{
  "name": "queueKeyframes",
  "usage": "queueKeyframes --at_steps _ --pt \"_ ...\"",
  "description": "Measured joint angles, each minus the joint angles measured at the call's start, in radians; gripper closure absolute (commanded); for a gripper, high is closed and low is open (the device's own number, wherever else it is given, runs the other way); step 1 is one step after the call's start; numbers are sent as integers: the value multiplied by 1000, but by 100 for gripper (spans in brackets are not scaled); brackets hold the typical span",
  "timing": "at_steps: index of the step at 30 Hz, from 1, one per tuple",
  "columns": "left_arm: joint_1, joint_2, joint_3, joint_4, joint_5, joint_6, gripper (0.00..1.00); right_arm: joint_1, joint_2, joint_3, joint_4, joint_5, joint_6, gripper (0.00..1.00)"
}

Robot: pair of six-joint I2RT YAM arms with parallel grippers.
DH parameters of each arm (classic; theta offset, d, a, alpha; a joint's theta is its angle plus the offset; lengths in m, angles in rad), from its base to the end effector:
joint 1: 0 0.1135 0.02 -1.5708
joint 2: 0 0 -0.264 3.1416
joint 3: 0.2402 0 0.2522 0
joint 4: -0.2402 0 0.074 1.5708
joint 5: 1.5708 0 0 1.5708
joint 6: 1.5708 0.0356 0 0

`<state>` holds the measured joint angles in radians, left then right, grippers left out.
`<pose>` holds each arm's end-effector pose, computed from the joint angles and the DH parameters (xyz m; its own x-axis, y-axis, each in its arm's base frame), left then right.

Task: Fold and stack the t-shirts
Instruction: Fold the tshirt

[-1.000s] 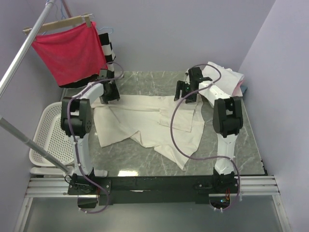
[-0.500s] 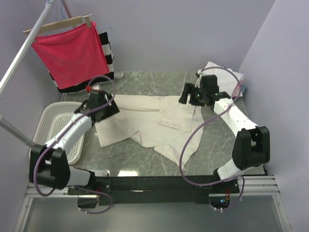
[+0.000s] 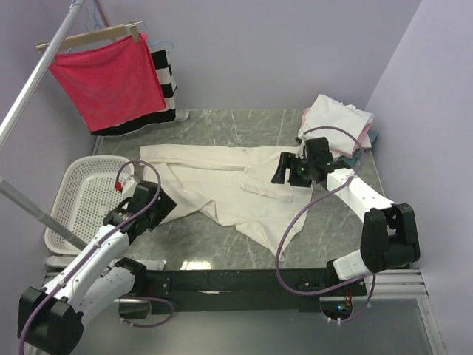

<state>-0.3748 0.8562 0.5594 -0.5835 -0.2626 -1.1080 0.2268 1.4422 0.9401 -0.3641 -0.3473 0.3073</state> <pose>0.1596 -0.0528 0.2151 -0.4990 -0.7323 -0.4634 -0.5528 0.6808 -0.4806 0.2890 0.0791 0.2281 -0.8365 0.0989 -0.5389 -0.1817 0.8779 0.4431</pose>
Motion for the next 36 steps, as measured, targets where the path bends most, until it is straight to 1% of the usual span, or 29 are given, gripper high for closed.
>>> queueKeyframes --at_steps 1,4,9,13,17,18,19,21,22,24,25,27,28,30,36 --pt "0 -5 -10 -16 -15 -26 20 0 0 0 1 -2 0 16" --pt "0 13 -24 -58 -53 -88 20 2 0 0 5 -9 0 17" --pt "0 127 -24 -114 -113 -168 20 2 0 0 5 -21 0 16" --pt "0 225 -24 -125 -128 -199 23 3 0 0 8 -30 0 16" --pt "0 275 -23 -123 -132 -208 28 3 0 0 9 -36 0 17" --pt "0 276 -23 -121 -134 -212 30 3 0 0 10 -36 0 17" --pt "0 276 -23 -117 -138 -214 35 3 0 0 9 -37 0 17" --pt "0 276 -23 -110 -153 -216 42 3 0 0 10 -39 3 16" --pt "0 276 -23 -106 -160 -216 47 3 0 -2 10 -40 5 16" --pt "0 276 -23 -91 -182 -214 52 4 0 -12 12 -42 10 16" --pt "0 276 -23 -79 -194 -213 58 6 0 -21 9 -43 13 16" --pt "0 276 -23 -60 -217 -213 62 15 -1 -40 6 -45 14 16" --pt "0 277 -23 -51 -233 -210 67 22 -2 -52 3 -47 15 16" --pt "0 285 -23 -39 -255 -209 68 35 -3 -69 -8 -47 15 16" --pt "0 312 -27 -12 -285 -195 48 48 -3 -75 -23 -46 14 16"
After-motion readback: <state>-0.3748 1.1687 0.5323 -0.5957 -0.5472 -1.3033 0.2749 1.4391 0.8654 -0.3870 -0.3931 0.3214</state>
